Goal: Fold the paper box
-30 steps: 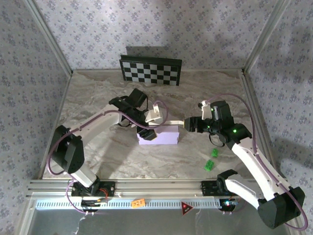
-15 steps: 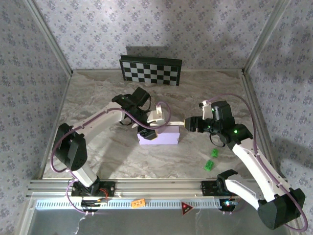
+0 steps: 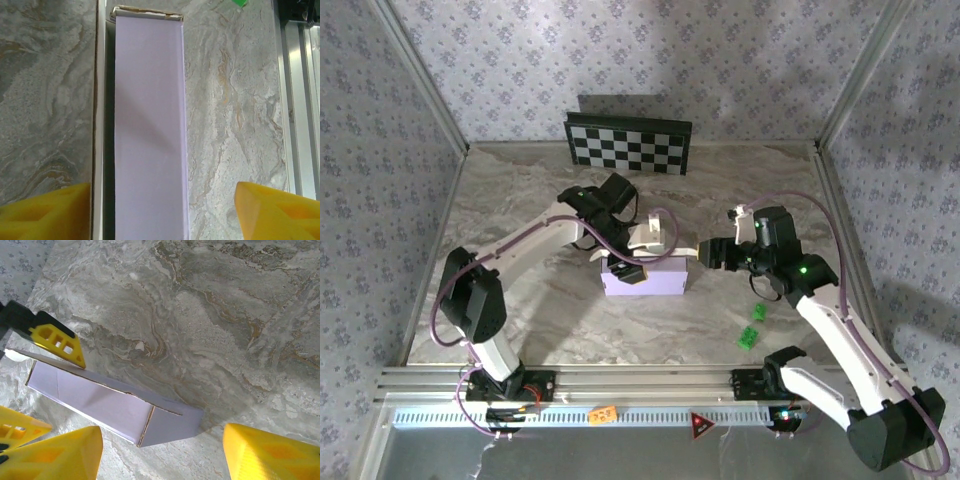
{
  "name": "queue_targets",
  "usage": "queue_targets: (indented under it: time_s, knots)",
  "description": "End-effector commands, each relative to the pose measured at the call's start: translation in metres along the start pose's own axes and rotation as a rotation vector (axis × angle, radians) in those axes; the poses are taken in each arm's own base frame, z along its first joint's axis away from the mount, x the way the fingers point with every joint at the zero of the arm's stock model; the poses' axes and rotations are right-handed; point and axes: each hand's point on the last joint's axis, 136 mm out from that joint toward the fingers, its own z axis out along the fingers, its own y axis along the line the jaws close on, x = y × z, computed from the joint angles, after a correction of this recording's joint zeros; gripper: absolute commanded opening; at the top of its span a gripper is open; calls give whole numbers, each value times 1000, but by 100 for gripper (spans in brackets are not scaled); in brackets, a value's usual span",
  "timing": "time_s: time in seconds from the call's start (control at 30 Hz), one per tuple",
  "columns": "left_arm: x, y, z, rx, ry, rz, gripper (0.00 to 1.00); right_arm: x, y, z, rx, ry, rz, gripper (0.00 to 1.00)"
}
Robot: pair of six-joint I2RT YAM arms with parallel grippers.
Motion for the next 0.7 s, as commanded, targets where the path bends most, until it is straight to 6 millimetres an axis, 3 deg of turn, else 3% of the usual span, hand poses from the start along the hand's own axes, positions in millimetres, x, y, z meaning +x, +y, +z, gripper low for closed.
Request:
queue_targets:
  time_s: [0.0,0.67]
  knots:
    - [9,-8,3,43,67,3,71,-3,-2,-5,13,-22,-17,66]
    - [15,-1,3,7,119,-26,44,-2,-4,-6,20,-28,-19,66]
